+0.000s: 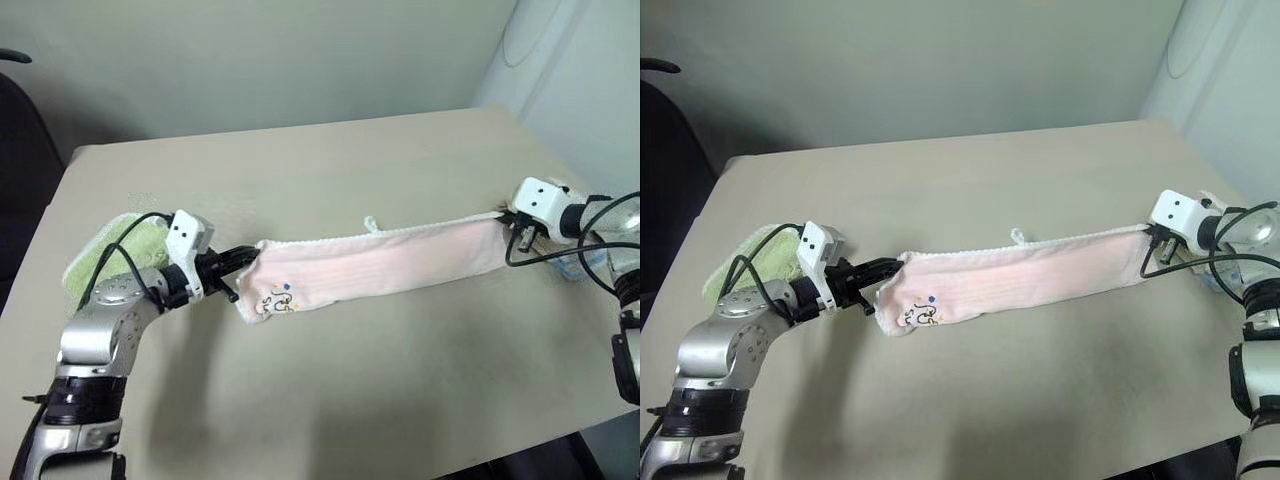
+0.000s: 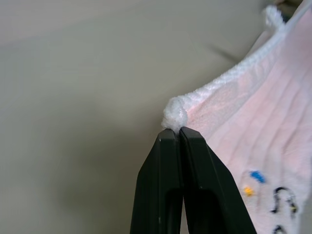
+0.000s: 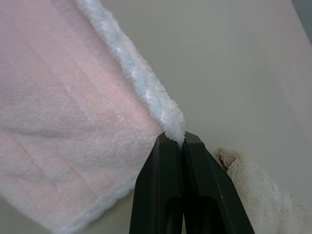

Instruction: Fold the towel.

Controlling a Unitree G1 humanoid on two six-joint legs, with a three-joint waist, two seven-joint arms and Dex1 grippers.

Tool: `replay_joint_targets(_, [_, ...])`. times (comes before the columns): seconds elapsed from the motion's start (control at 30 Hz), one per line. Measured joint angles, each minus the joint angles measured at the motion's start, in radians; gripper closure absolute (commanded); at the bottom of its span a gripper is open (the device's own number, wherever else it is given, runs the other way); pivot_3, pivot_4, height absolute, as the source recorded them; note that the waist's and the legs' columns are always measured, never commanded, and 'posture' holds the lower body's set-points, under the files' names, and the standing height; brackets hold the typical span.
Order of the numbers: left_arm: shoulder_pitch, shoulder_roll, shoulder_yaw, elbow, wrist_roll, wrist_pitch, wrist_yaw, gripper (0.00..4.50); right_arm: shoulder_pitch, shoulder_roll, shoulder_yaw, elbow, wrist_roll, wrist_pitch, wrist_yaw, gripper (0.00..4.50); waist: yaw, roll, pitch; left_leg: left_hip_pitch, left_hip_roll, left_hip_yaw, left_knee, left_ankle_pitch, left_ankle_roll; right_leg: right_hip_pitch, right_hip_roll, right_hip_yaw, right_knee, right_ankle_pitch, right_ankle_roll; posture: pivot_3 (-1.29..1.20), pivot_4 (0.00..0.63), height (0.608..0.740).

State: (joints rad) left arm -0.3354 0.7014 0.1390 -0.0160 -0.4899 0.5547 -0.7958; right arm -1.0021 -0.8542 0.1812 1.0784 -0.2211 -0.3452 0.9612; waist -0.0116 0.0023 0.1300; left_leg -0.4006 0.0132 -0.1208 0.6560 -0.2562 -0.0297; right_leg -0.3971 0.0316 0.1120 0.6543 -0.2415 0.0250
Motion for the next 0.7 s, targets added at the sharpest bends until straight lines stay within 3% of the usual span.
replay_joint_targets(0.13, [-0.006,-0.004,-0.042,0.050,0.062,-0.043,-0.006,4.50,-0.022,0.036,0.023,0.065,-0.047,-0.021,-0.055,4.45,0.000,0.000,0.000,0.000,0.000,0.000,-0.001,0.000,0.000,0.000,0.000,0.000,-0.001,0.000,0.000,0.00,0.150,0.740])
replay_joint_targets(0.17, [-0.005,-0.005,-0.052,0.064,0.076,-0.050,-0.009,3.98,-0.023,0.049,0.030,0.081,-0.059,-0.022,-0.070,4.02,0.000,0.000,0.000,0.000,0.000,0.000,-0.001,-0.002,0.003,0.000,0.000,0.000,-0.001,0.000,0.000,0.00,0.150,0.740])
replay_joint_targets(0.2, [-0.005,-0.005,-0.062,0.072,0.090,-0.055,-0.011,3.78,-0.024,0.058,0.033,0.095,-0.068,-0.021,-0.084,3.84,0.000,0.000,0.000,0.000,0.000,-0.001,-0.001,-0.001,0.003,0.000,0.000,0.000,0.000,0.000,0.000,0.00,0.150,0.740])
replay_joint_targets(0.5, [-0.001,-0.005,-0.071,0.116,0.168,-0.099,0.002,0.63,-0.025,0.060,0.045,0.142,-0.141,-0.072,-0.237,0.84,0.000,0.000,0.000,0.000,0.000,-0.001,-0.002,-0.001,0.003,-0.001,0.000,0.000,0.000,0.000,-0.001,0.00,0.150,0.740])
replay_joint_targets(0.6, [0.020,-0.024,-0.020,0.109,0.160,-0.112,0.046,0.63,-0.024,0.037,0.022,0.135,-0.127,-0.082,-0.272,0.84,0.000,0.000,0.000,0.000,0.000,-0.001,-0.003,-0.001,0.003,-0.001,0.000,0.000,0.000,0.000,-0.001,0.00,0.150,0.740])
replay_joint_targets(0.7, [0.058,-0.032,0.067,0.055,0.131,-0.111,0.097,0.63,0.004,0.021,-0.111,0.083,0.013,0.027,-0.206,0.84,0.000,0.000,0.000,0.000,0.000,0.000,-0.005,0.000,0.001,-0.001,0.000,0.000,-0.002,0.000,-0.001,0.00,0.150,0.740])
